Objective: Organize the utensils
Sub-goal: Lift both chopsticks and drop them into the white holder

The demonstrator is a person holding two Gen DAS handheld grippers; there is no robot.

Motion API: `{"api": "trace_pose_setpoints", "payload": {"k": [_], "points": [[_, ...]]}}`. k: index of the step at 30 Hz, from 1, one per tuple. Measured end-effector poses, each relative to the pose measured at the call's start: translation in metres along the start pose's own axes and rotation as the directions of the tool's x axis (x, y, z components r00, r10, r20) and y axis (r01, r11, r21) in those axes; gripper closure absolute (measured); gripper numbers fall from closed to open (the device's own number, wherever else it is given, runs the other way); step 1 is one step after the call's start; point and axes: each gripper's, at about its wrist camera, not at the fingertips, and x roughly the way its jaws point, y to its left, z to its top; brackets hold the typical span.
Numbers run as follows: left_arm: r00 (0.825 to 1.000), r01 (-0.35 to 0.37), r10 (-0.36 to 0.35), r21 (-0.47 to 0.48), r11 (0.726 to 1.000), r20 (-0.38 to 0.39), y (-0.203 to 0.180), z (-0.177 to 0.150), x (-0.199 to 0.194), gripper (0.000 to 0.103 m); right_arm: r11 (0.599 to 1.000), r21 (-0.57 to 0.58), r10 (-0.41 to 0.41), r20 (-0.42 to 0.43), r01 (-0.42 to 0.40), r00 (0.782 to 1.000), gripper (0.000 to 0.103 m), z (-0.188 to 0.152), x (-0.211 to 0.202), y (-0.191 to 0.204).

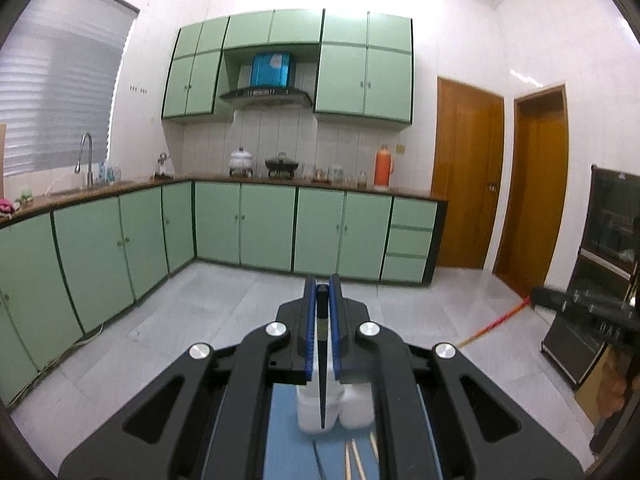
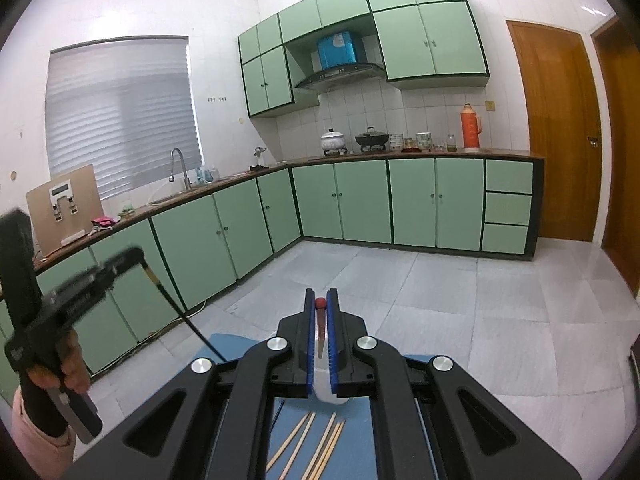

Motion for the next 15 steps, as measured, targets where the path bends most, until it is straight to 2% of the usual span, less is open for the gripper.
{"api": "trace_pose_setpoints", "payload": {"k": [4,7,10,15], "points": [[0.999,-0.001,0.001,0.008,1.0,0.042,-0.009,0.018,0.022,0.098,1.0,-0.006,-0.011,-0.013,0.011,1.0,0.098,0.007,0.019,-0.002],[0.999,0.007,-0.008,0.021,1.0,0.036,-0.018,0.02,0.047,0.098,1.0,-0.006,-0.016,-0.037,0.015,0.999,0.098,0.008,0.039,-0.002],[1.0,0.009,-0.009,0.032,0.999,0.016,-0.023,0.01,0.074,0.098,1.0,-0.009,-0.021,-0.07,0.02,0.997,0.098,0.003,0.061,-0.003],[0.998,0.002,0.001,0.044,0.999,-0.065,-0.023,-0.026,0.116,0.097,1.0,-0.012,-0.025,-0.147,0.023,0.989,0.098,-0.013,0.101,-0.005]]}}
